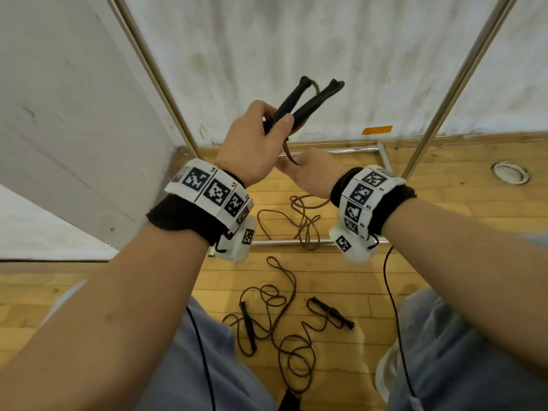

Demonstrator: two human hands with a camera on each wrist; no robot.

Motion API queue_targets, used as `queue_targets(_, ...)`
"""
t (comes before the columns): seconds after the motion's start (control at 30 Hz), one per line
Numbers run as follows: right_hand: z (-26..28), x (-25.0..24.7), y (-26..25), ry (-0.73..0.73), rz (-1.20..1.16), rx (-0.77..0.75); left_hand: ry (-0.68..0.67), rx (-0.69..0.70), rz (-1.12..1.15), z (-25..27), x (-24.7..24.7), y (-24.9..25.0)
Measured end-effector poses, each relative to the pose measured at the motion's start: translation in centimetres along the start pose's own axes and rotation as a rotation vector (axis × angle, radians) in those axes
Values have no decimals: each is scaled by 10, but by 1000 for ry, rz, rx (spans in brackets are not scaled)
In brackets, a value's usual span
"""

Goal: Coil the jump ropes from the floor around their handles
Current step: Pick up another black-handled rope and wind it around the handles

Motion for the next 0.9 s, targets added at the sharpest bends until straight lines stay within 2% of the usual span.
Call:
queue_targets(0.1, 3, -4, -5, 12, -85, -71, 42, 25, -2, 2, -10, 3)
queue_targets(0.23, 12, -13, -13, 187, -252, -267, 111, 69, 22, 5, -30, 2)
queue_targets(0.3, 16, -21, -15, 219, -291, -323, 134, 124, 25, 8, -39, 7)
queue_targets(0.4, 20, -27, -17, 194, -278, -294, 194, 146, 13, 10, -47, 10)
queue_targets(0.5, 24, -21, -22, 176, -191, -297, 222, 83, -114, 5, -44, 1)
queue_targets(0.6, 28, -15, -28, 157, -106, -340, 193, 37, -275, 2, -32, -15)
queue_targets(0.77, 31, -25, -37, 159, -148, -353, 126, 6, -343, -6, -21, -32)
queue_targets(0.9, 31, -38, -37, 137, -187, -350, -27, -35, -453, -6, -10, -34)
Point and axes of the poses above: each hand's wrist, its own z-axis away from the middle knuckle, its own x-axis out of the palm, y = z × x, the point moved 1 cm from there along -z, towards the middle knuckle, and after that the axes turned 14 degrees about -z, right-handed, at the moved point
